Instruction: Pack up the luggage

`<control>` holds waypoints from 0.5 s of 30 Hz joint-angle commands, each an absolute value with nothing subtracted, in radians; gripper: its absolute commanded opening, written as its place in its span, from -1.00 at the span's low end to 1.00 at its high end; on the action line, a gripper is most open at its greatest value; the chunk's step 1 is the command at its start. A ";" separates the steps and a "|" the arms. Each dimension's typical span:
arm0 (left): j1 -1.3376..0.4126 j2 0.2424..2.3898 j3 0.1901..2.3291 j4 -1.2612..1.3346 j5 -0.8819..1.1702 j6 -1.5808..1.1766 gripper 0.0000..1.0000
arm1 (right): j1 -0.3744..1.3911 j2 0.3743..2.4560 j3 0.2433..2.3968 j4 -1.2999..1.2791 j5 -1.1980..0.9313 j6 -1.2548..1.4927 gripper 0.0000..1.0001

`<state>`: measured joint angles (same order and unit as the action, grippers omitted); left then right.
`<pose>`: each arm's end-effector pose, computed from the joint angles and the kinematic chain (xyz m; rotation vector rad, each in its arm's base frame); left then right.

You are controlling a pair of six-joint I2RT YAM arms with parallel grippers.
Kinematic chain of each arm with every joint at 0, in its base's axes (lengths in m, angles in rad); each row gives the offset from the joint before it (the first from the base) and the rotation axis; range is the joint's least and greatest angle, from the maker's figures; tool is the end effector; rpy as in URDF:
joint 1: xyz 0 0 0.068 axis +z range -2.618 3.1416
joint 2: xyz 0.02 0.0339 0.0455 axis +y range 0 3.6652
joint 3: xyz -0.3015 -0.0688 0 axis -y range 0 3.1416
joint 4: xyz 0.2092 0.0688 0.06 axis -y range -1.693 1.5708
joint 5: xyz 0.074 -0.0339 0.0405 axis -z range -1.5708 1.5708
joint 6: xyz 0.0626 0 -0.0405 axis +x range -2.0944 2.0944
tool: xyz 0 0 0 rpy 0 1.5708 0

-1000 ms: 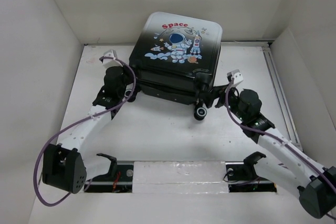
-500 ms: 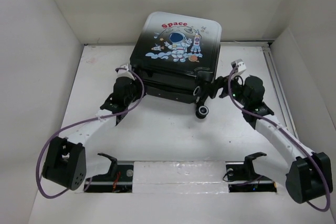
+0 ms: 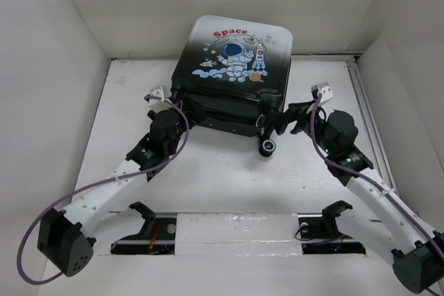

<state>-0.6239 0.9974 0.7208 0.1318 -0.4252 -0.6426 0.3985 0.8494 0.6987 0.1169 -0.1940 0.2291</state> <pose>0.1804 -0.0981 0.3485 -0.3346 1.7041 -0.5765 0.1539 0.0779 0.3632 -0.2915 1.6156 0.6390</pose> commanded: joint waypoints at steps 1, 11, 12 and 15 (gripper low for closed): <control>-0.585 0.954 0.709 0.104 -0.496 -0.690 1.00 | 0.507 0.842 0.661 0.078 -0.023 0.264 0.99; -0.574 0.876 0.681 0.091 -0.538 -0.686 1.00 | 0.644 1.083 0.782 0.098 0.262 0.288 0.99; -0.574 0.876 0.681 0.091 -0.549 -0.686 1.00 | 0.644 1.110 0.782 0.098 0.285 0.298 0.99; -0.574 0.899 0.681 0.065 -0.577 -0.686 1.00 | 0.644 1.176 0.825 0.117 0.348 0.298 0.99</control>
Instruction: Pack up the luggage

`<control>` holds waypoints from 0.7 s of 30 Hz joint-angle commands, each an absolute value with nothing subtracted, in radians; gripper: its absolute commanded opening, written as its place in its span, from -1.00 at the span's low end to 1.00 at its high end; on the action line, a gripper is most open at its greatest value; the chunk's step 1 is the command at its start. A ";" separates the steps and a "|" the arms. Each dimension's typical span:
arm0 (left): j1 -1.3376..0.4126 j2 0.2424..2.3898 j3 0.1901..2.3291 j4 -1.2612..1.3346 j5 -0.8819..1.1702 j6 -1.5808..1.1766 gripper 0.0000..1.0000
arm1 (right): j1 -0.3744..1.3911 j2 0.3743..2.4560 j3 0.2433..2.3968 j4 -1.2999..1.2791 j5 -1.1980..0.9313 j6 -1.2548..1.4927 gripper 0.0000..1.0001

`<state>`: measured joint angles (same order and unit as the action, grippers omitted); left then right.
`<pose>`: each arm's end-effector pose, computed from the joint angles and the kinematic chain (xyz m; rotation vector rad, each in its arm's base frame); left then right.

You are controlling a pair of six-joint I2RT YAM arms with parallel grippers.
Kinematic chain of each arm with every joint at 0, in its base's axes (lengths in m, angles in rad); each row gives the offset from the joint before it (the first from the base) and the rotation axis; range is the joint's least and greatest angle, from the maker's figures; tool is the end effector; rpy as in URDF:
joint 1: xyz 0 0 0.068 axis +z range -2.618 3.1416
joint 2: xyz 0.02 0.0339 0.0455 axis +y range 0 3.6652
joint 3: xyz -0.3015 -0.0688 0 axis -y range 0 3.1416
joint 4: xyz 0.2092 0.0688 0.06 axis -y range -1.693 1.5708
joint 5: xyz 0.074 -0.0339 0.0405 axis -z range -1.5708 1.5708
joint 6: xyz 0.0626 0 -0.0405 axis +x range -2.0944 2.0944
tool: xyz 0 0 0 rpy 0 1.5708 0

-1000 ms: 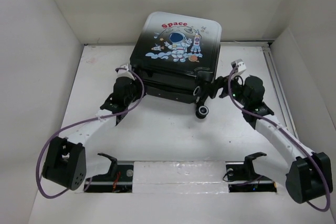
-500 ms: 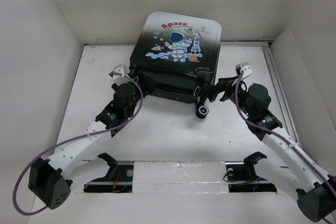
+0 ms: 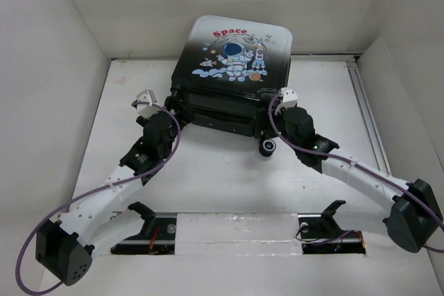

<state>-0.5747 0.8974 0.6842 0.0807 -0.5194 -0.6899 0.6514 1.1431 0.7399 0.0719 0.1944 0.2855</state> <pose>0.1649 -0.0698 0.3466 -0.4831 1.6417 -0.5052 0.1974 0.1353 0.3169 -0.2176 1.9088 0.4507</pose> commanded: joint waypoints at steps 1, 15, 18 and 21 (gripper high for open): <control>-0.574 0.908 0.681 0.064 -0.577 -0.686 1.00 | 0.644 1.187 0.834 0.117 0.360 0.288 0.99; -0.574 0.942 0.663 0.084 -0.468 -0.663 0.89 | 0.487 0.955 0.703 0.074 0.466 0.186 -0.72; -0.586 0.942 0.663 0.063 -0.425 -0.651 0.89 | 0.396 0.901 0.692 0.051 0.424 0.166 -0.68; -0.647 0.980 0.663 0.072 -0.373 -0.606 0.89 | 0.309 0.900 0.692 0.061 0.336 0.153 -0.63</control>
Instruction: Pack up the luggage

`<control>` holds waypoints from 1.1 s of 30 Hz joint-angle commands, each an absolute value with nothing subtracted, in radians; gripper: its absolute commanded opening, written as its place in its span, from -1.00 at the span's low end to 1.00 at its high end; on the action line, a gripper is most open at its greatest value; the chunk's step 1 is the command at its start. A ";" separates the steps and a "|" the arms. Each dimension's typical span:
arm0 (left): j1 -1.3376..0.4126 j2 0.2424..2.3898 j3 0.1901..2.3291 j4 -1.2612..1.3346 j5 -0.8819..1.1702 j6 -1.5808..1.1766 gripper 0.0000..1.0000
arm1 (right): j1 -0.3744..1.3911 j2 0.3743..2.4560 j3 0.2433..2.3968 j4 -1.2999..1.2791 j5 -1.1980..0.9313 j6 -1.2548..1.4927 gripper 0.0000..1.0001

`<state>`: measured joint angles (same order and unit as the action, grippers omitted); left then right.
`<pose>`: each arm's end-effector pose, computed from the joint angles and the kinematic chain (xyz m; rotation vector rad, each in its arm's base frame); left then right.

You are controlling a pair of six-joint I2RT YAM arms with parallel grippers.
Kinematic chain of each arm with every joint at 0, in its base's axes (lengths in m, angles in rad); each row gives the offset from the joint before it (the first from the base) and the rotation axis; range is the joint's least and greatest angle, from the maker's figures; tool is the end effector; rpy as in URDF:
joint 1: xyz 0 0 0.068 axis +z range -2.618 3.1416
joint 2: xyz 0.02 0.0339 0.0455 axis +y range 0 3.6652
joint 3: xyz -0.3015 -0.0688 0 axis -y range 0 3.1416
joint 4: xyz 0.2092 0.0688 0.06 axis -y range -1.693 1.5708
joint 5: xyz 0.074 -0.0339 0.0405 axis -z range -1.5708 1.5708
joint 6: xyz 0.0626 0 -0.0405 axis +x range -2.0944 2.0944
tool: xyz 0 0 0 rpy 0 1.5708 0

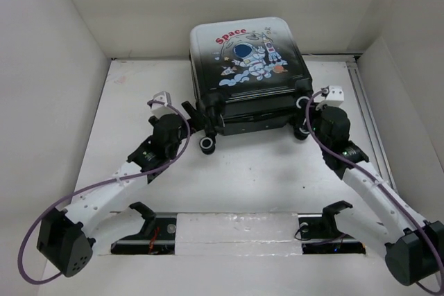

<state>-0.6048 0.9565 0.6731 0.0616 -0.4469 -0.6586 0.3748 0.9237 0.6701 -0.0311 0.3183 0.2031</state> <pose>0.1726 -0.0864 0.3303 -0.3691 1.7609 -0.5112 0.1783 0.0491 0.3222 0.0623 1.8412 0.1091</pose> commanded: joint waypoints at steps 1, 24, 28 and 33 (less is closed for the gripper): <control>-0.666 0.995 0.663 0.072 -0.361 -0.594 0.89 | 0.289 0.928 0.692 0.072 0.310 0.144 -0.63; -0.943 0.983 0.716 0.192 -0.388 -0.664 0.99 | 0.285 0.925 0.683 0.120 0.005 0.114 -0.64; -0.943 1.086 0.817 0.084 -0.442 -0.673 0.99 | 0.295 0.916 0.683 0.120 -0.005 0.114 -0.64; -0.943 1.186 0.896 0.048 -0.477 -0.663 0.99 | 0.316 0.916 0.683 0.120 -0.005 0.114 -0.64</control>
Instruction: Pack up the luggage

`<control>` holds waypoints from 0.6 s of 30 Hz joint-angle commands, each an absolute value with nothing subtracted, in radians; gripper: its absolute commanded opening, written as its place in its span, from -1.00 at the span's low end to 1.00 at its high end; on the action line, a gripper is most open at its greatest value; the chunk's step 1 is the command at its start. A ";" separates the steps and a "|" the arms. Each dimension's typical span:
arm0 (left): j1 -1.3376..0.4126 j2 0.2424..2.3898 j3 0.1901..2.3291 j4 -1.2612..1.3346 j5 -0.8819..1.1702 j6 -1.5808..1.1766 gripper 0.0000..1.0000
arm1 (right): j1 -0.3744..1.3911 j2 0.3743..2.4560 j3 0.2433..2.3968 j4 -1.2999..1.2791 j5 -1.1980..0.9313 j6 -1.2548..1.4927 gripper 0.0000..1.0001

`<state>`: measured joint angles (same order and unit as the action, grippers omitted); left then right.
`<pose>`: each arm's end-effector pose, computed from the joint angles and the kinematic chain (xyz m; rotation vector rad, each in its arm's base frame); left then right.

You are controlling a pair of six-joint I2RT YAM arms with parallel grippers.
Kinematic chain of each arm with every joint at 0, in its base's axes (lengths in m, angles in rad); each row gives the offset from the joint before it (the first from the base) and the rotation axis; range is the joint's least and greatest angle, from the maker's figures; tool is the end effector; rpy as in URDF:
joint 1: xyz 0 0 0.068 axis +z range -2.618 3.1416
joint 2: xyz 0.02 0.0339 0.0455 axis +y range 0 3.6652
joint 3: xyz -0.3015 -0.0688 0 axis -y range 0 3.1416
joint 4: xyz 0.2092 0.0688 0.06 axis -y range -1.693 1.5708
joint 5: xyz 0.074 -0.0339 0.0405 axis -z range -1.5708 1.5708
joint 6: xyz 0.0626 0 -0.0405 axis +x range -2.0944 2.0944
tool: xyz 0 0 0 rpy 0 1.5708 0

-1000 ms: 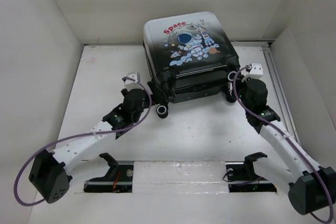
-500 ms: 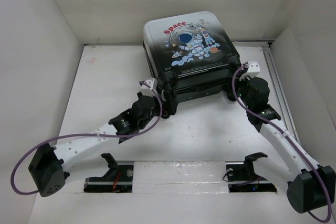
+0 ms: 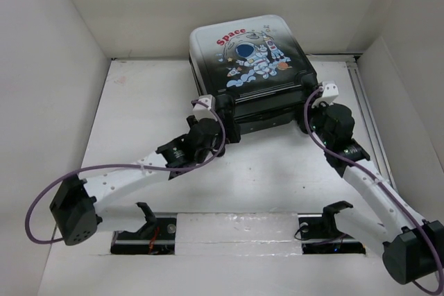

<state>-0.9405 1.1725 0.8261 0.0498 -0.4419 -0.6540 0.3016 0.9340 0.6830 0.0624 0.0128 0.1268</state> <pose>0.1661 -0.1822 0.3386 -0.0407 1.8963 -0.6970 0.1840 0.0564 0.3365 -0.1451 1.7631 0.3000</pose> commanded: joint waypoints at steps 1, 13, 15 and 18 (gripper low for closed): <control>-0.943 1.199 0.905 0.048 -0.509 -0.654 0.99 | 0.316 0.905 0.683 0.120 -0.005 0.114 -0.64; -0.943 1.307 0.957 0.078 -0.569 -0.621 0.90 | 0.344 0.914 0.673 0.120 -0.023 0.104 -0.62; -0.943 1.327 0.957 0.092 -0.542 -0.621 0.84 | 0.344 0.914 0.673 0.120 -0.023 0.104 -0.59; -0.943 1.336 0.948 0.092 -0.532 -0.630 0.77 | 0.353 0.894 0.673 0.120 -0.023 0.104 -0.51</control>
<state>-0.9409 1.3350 0.9165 0.0593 -0.5316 -0.6334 0.3367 0.9207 0.6712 0.0681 -0.0093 0.1154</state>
